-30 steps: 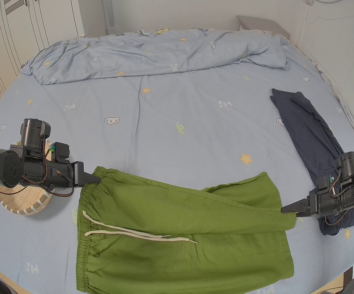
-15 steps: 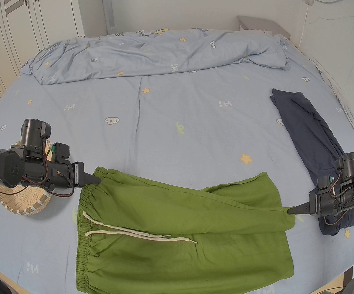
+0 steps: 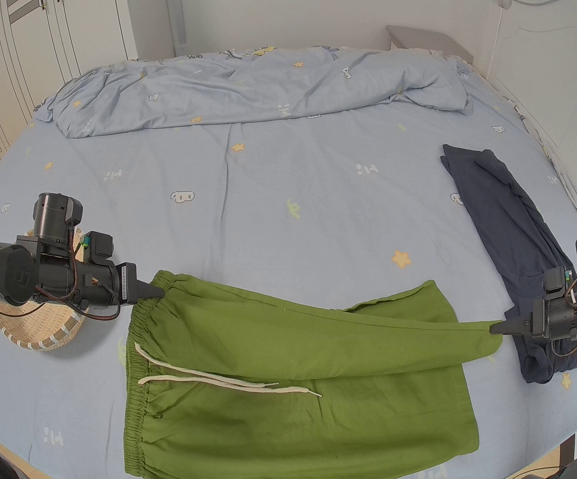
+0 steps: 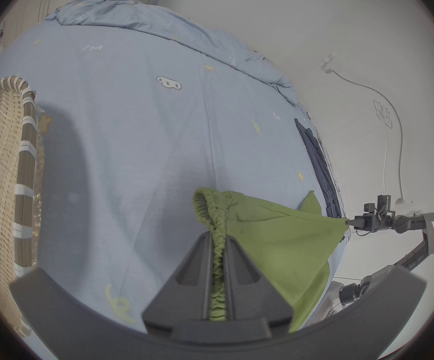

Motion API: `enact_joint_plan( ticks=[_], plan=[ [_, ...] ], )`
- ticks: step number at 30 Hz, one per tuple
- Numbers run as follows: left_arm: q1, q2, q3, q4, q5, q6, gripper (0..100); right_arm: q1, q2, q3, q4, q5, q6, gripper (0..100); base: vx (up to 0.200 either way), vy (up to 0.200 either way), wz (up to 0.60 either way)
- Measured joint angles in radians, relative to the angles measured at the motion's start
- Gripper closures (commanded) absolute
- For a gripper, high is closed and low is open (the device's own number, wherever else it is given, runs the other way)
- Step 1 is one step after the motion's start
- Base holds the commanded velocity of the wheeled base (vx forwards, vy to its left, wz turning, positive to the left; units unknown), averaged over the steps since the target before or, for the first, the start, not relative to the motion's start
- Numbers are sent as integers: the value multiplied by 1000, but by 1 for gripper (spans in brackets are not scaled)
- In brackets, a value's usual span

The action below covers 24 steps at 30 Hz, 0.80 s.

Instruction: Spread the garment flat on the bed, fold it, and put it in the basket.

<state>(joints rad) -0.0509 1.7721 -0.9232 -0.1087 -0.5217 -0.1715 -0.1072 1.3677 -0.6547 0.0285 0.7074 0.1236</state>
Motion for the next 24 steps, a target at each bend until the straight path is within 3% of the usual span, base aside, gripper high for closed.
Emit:
enact_joint_plan(
  ticks=[7,10,11,15,17,24],
  plan=[
    [-4,-23,5,1,-11,-10,100,38,-175,-181,431,-28,-9,100,0,0,0],
    [-5,-37,7,0,-26,-17,100,80,-240,-274,560,-111,-9,100,0,0,0],
    [-5,-44,8,1,-32,-20,100,109,-267,-307,597,-166,-6,100,0,0,0],
    [-4,-63,11,1,-43,-25,100,204,-322,-357,631,-301,30,100,0,0,0],
    [-3,-71,12,2,-45,-27,100,246,-340,-368,633,-334,59,100,0,0,0],
    [0,-87,14,2,-48,-29,100,321,-347,-386,617,-369,104,100,0,0,0]
  ],
)
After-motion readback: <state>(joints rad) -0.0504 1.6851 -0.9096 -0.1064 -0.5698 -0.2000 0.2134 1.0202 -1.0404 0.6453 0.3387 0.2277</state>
